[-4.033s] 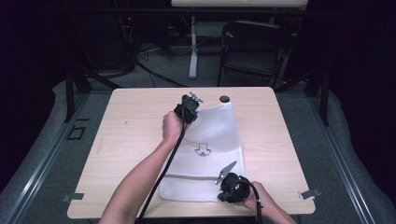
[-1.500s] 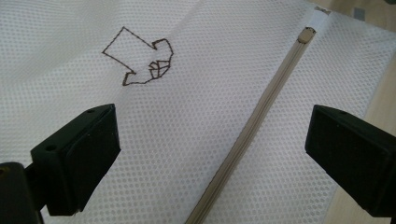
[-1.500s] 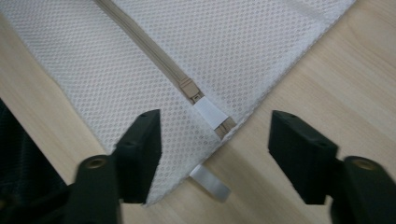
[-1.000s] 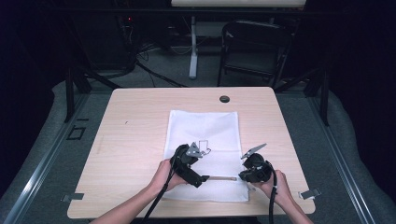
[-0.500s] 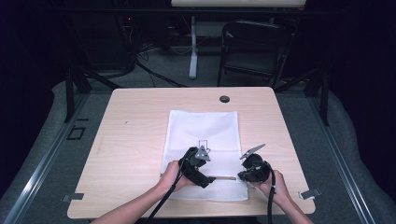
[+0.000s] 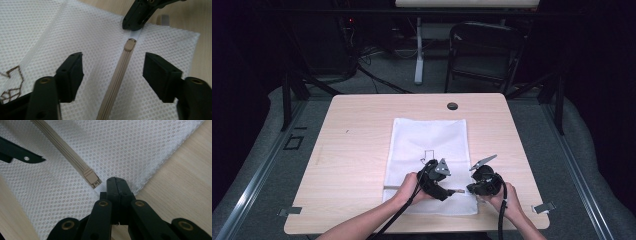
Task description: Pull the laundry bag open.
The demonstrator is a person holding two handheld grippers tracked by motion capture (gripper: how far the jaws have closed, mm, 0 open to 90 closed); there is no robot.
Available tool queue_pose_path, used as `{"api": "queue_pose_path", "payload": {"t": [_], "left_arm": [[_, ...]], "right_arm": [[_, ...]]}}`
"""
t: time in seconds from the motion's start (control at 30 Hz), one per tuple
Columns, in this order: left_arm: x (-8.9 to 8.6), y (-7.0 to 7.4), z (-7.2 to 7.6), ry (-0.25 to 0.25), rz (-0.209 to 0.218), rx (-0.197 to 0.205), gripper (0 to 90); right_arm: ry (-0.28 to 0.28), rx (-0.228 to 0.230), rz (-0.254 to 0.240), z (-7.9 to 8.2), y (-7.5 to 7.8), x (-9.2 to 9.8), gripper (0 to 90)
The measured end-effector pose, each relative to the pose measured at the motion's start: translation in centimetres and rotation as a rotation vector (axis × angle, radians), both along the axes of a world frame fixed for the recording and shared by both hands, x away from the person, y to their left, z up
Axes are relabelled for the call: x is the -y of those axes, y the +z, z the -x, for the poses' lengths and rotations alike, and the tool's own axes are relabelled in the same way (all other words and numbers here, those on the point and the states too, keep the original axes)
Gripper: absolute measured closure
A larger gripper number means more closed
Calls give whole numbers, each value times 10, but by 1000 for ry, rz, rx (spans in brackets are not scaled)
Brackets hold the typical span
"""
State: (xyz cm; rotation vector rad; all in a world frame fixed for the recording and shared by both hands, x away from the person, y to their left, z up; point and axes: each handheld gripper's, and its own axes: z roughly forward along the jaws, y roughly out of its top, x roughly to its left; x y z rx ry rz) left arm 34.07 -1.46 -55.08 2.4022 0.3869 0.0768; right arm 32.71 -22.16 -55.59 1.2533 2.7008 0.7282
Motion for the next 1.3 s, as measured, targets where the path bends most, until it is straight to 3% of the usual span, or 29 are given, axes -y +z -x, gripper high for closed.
{"api": "queue_pose_path", "payload": {"t": [0.17, 0.3, 0.37, 0.6, 0.67, 0.7, 0.73, 0.83, 1.07, 1.1, 1.2, 1.23, 1.3], "left_arm": [[11, -5, 0, -38, -1, -12, 539], [19, -9, 1, -57, 7, -23, 598], [23, -11, 0, -66, 7, -19, 634], [30, -16, 1, -81, -11, -19, 747], [31, -16, 1, -84, -9, -18, 751], [31, -15, 1, -88, -24, -22, 756], [32, -17, 1, -96, -4, -29, 763], [35, -19, 2, -102, -13, -27, 778], [34, -19, 2, -85, -15, -31, 806], [34, -21, 2, -85, 5, -41, 806], [34, -21, 2, -81, 9, -44, 809], [34, -21, 2, -83, 8, -40, 810], [33, -22, 2, -81, 14, -46, 811]], "right_arm": [[2, -2, 0, 0, 0, 1, 900], [4, -2, 0, 0, 0, 1, 900], [-20, -4, -44, 1, -2, 0, 900], [-23, -5, -30, 1, -1, 1, 900], [-12, -10, -11, 0, 0, 2, 900], [-12, -13, -17, 0, 0, 2, 900], [-19, -18, -35, 0, -1, 2, 900], [-16, -14, -19, -1, -1, 4, 900], [-21, -17, -26, -1, -1, 3, 900], [-22, -18, -24, -1, -1, 3, 900], [-24, -27, -23, -1, 2, 3, 891], [-23, -46, -65, 0, 4, 4, 891], [-23, -59, -74, 2, 4, 4, 894]]}}
